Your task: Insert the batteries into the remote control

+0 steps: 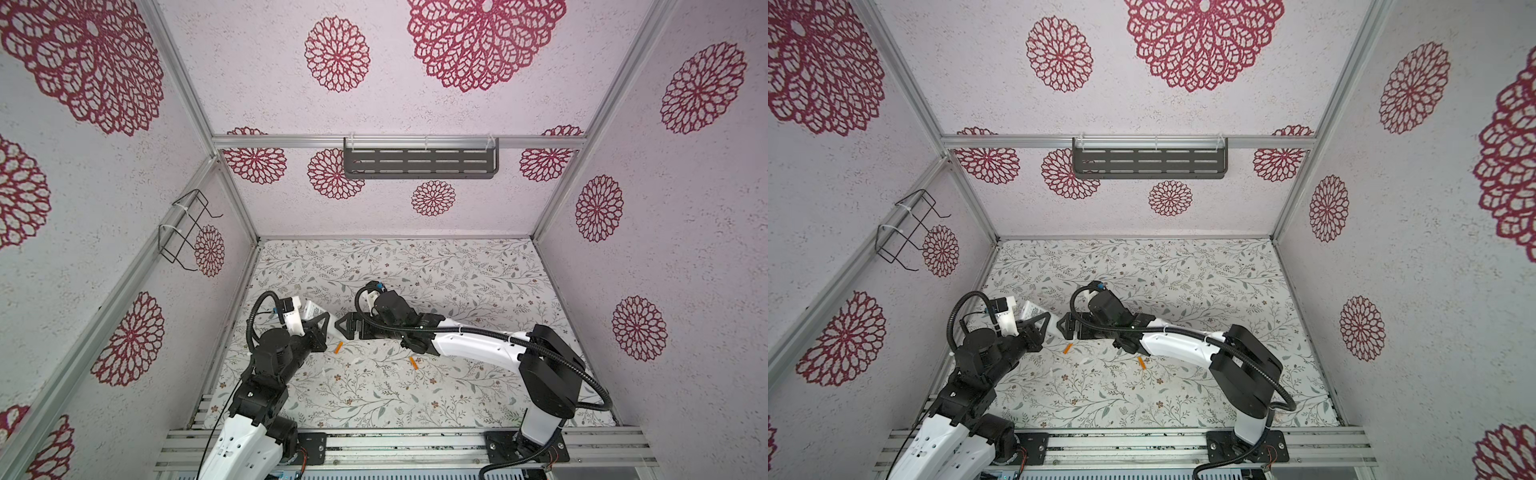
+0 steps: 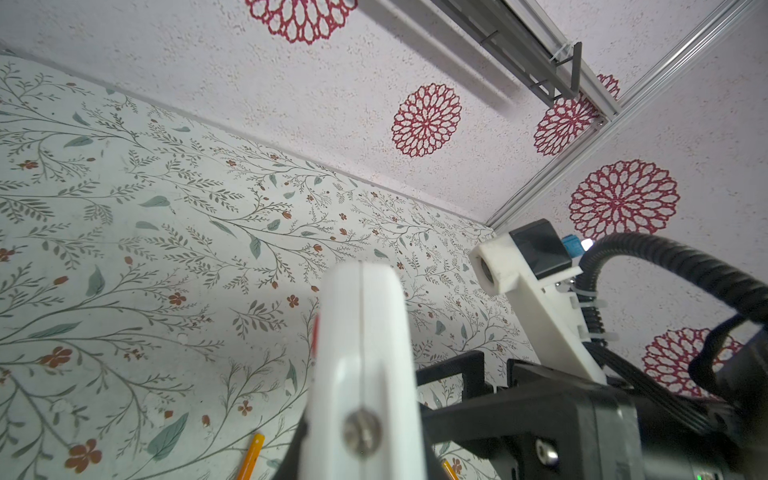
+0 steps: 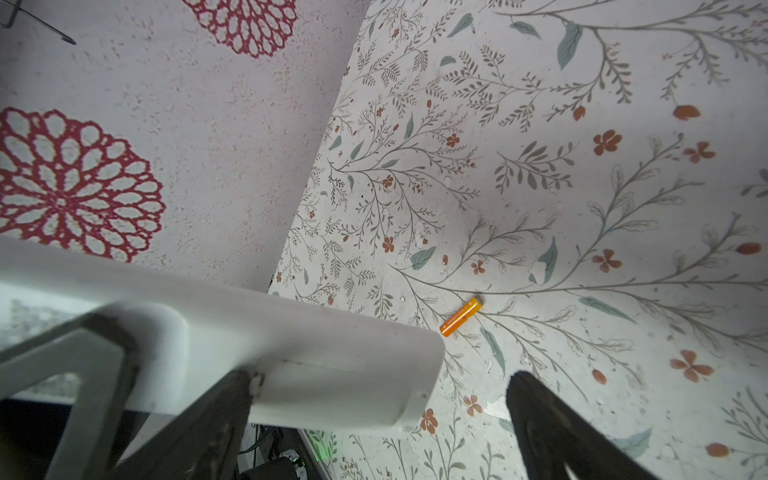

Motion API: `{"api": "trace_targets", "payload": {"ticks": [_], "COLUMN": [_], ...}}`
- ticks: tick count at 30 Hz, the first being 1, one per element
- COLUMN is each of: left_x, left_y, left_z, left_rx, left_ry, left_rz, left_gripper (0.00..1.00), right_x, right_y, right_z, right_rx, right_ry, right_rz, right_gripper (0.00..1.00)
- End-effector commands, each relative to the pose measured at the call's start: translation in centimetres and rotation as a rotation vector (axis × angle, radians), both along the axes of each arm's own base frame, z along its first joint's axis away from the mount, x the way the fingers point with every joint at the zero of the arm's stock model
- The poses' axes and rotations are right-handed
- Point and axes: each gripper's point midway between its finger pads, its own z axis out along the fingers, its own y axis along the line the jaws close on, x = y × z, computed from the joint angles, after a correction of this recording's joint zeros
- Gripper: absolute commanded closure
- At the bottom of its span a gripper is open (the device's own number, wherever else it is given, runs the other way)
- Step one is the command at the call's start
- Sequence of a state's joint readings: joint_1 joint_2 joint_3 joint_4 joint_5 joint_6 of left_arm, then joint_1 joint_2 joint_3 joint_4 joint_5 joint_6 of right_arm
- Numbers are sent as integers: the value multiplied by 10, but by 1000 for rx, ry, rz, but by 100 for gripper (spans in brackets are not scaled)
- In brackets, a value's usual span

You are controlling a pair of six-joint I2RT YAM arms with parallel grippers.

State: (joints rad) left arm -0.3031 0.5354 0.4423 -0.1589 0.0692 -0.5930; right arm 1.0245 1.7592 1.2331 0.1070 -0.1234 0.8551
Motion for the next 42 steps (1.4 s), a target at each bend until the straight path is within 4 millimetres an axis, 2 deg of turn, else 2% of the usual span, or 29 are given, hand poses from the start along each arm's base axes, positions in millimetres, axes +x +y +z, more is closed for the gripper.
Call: {"api": "trace_targets", "payload": {"ticks": [1, 12, 21, 34, 42], "left_x": [2, 3, 3, 5, 6], "left_y": [-1, -2, -2, -2, -3], "left_z": [57, 55, 53, 55, 54], "left_rx": [-47, -41, -42, -39, -39], "left_ry": [-173, -163, -159, -161, -157], "left_rz": [2, -3, -5, 2, -3], "left_gripper": [100, 100, 100, 100, 100], "right_x": [-1, 6, 8, 7, 9], "right_y": [-24, -41, -44, -41, -36], "right_z": [-37, -31, -23, -15, 2], "right_rx": [-159, -166, -163, -146, -115], "right_ry": [17, -4, -29, -40, -89], "right_rz": [-34, -73, -77, -49, -32], "right_gripper": [1, 1, 1, 1, 1]}}
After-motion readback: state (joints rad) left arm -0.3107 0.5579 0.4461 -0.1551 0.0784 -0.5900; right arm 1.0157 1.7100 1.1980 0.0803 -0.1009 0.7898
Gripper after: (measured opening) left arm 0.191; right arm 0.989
